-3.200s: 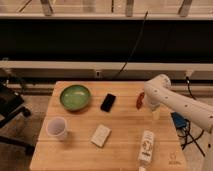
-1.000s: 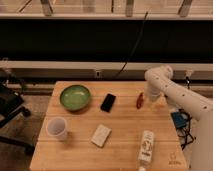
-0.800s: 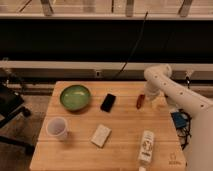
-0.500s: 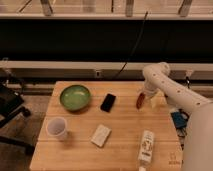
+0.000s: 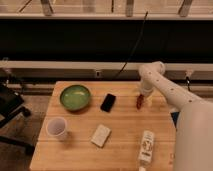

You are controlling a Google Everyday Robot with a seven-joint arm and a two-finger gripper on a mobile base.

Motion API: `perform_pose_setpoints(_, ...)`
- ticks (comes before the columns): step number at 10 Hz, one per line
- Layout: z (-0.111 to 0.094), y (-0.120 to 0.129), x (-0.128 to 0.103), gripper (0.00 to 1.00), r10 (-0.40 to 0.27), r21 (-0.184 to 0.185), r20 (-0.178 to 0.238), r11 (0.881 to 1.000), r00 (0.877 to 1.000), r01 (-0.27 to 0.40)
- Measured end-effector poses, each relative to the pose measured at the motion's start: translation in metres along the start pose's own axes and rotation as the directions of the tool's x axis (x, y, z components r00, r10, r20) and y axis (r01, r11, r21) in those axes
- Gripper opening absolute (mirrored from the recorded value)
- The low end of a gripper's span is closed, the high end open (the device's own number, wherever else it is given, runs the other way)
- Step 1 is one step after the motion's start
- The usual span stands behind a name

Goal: Drag the pepper across the table

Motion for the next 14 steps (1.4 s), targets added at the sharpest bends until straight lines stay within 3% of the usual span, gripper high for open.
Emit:
perform_pose_setpoints(2, 0.01, -0.003, -0.002, 0.79, -0.008, -0.012, 0.009, 1.0, 1.0, 0.008)
perform_pose_setpoints(3, 0.014, -0.003, -0.002, 0.73, -0.011, -0.019, 0.013, 1.0, 1.0, 0.012)
perform_pose_setpoints(5, 0.017, -0.004, -0.002, 0.57, -0.018, -0.026, 0.019, 0.999, 1.0, 0.019)
perform_pose_setpoints(10, 0.02, -0.002, -0.004, 0.04, -0.03, -0.037, 0.033, 0.999, 0.999, 0.031)
perform_pose_setpoints(14, 0.016, 0.013, -0.016, 0.0, -0.057, -0.048, 0.01, 0.997, 0.998, 0.057)
